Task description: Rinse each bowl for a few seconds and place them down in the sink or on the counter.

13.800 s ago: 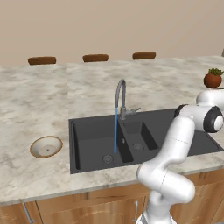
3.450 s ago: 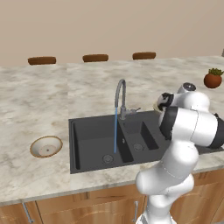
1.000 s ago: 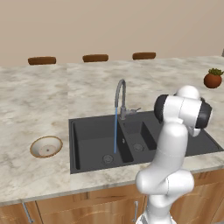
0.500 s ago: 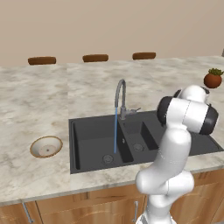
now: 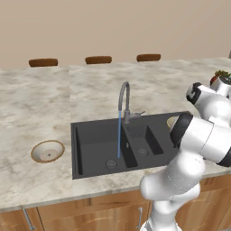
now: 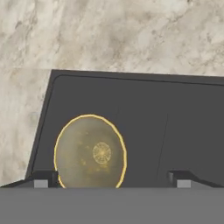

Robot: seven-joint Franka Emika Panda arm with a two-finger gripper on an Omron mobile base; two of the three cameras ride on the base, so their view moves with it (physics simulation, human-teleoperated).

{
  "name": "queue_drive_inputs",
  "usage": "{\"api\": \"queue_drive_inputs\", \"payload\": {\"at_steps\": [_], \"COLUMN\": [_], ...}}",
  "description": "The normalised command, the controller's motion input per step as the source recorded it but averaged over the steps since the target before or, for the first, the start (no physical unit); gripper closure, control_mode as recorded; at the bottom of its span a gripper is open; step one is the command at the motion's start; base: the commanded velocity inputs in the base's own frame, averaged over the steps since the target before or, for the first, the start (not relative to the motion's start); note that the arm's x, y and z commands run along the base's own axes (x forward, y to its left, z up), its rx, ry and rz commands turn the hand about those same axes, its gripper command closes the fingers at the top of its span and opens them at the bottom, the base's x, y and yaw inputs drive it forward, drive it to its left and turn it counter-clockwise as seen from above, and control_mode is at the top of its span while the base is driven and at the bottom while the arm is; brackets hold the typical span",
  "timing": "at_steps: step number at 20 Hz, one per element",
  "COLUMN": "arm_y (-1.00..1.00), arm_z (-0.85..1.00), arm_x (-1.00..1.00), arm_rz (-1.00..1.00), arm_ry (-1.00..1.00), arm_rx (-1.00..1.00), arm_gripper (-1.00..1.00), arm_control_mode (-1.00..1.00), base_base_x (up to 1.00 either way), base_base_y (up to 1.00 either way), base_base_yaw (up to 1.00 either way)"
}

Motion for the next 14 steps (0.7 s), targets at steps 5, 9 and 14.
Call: {"api": "queue_drive_inputs", "payload": {"at_steps": [5, 9, 14], "arm_y": [0.01, 0.45, 0.6], "arm_z": [1.0, 1.0, 1.0], "arm_x": [-0.73, -0.7, -0.69], "arm_rz": [0.02, 0.02, 0.02], "arm_ry": [-0.06, -0.01, -0.01], "arm_rx": [0.0, -0.01, -0.05], "arm_gripper": [-1.0, -1.0, -1.0], "arm_control_mode": [-1.0, -1.0, -1.0], "base_base_x": [0.0, 0.0, 0.0], "base_base_y": [0.0, 0.0, 0.0], "base_base_yaw": [0.0, 0.0, 0.0]}}
